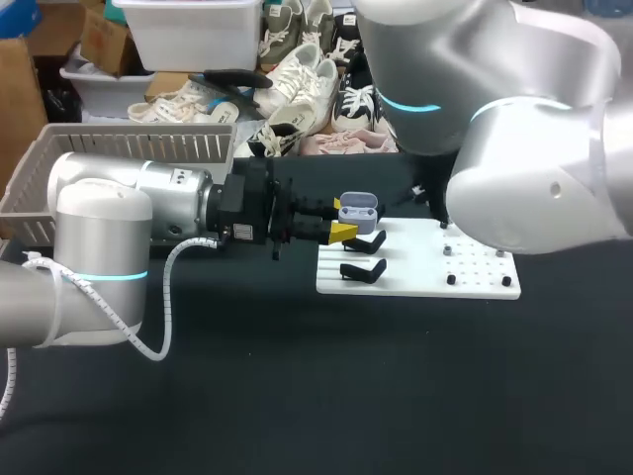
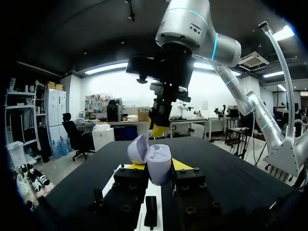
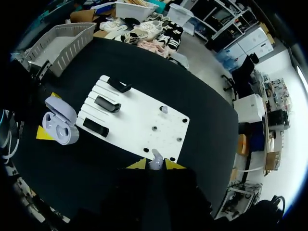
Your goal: Pick up each earbud case from the left stands, insert the matching earbuds, close the lid, and place the case in the box.
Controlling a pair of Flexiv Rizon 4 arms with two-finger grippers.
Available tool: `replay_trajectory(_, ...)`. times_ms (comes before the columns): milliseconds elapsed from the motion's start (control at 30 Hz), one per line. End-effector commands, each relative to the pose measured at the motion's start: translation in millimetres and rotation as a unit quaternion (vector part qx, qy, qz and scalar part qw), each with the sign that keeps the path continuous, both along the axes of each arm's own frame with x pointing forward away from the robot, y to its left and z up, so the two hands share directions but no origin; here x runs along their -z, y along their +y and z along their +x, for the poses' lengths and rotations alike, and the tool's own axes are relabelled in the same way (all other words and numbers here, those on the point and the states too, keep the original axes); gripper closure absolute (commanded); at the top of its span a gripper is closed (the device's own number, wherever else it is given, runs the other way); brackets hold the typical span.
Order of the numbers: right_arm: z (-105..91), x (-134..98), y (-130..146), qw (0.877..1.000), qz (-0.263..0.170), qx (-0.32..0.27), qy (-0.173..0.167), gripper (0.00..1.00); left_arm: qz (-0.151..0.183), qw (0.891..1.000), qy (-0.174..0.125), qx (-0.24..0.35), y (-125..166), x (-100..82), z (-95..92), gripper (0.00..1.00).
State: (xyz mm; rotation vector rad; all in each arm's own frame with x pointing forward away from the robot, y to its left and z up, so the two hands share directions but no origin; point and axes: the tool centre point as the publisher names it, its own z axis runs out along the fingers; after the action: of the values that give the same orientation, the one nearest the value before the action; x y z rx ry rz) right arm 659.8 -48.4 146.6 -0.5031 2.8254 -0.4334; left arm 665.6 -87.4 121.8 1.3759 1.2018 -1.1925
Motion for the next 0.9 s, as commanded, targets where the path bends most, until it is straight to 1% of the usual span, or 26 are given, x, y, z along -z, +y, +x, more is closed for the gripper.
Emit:
replay_trajectory(33, -15.6, -27, 19, 1.0, 0.004, -0.013, 0.004, 1.0, 0.0, 1.0, -0.001, -0.003, -1, 0.3, -1.3, 1.0)
replay_trajectory(133, -22.5, -38, 36, 0.999, 0.01, -0.032, 0.005, 1.0, 0.0, 1.0, -0.001, -0.003, -1, 0.3, -1.3, 1.0)
replay_trajectory(167, -24.4, -42, 42, 0.999, 0.021, -0.04, 0.005, 1.0, 0.0, 1.0, -0.001, -0.003, -1, 0.3, -1.3, 1.0)
replay_trajectory(200, -26.8, -46, 51, 0.999, 0.023, -0.048, 0.006, 1.0, 0.0, 1.0, -0.001, -0.003, -1, 0.3, -1.3, 1.0)
replay_trajectory(267, -28.8, -49, 61, 0.998, 0.032, -0.056, 0.013, 1.0, 0.0, 1.0, -0.001, -0.003, -1, 0.3, -1.3, 1.0)
replay_trajectory(333, -29.2, -49, 68, 0.998, 0.029, -0.058, 0.016, 1.0, 0.0, 1.0, -0.001, -0.003, -1, 0.3, -1.3, 1.0)
replay_trajectory(400, -30.9, -50, 74, 0.997, 0.037, -0.063, 0.024, 1.0, 0.0, 1.0, -0.001, -0.003, -1, 0.3, -1.3, 1.0)
replay_trajectory(500, -35.5, -56, 84, 0.996, 0.04, -0.078, 0.013, 1.0, 0.0, 1.0, -0.001, -0.003, -1, 0.3, -1.3, 1.0)
replay_trajectory(900, -35.5, -56, 84, 0.996, 0.04, -0.078, 0.013, 1.0, 0.0, 1.0, -0.001, -0.003, -1, 0.3, -1.3, 1.0)
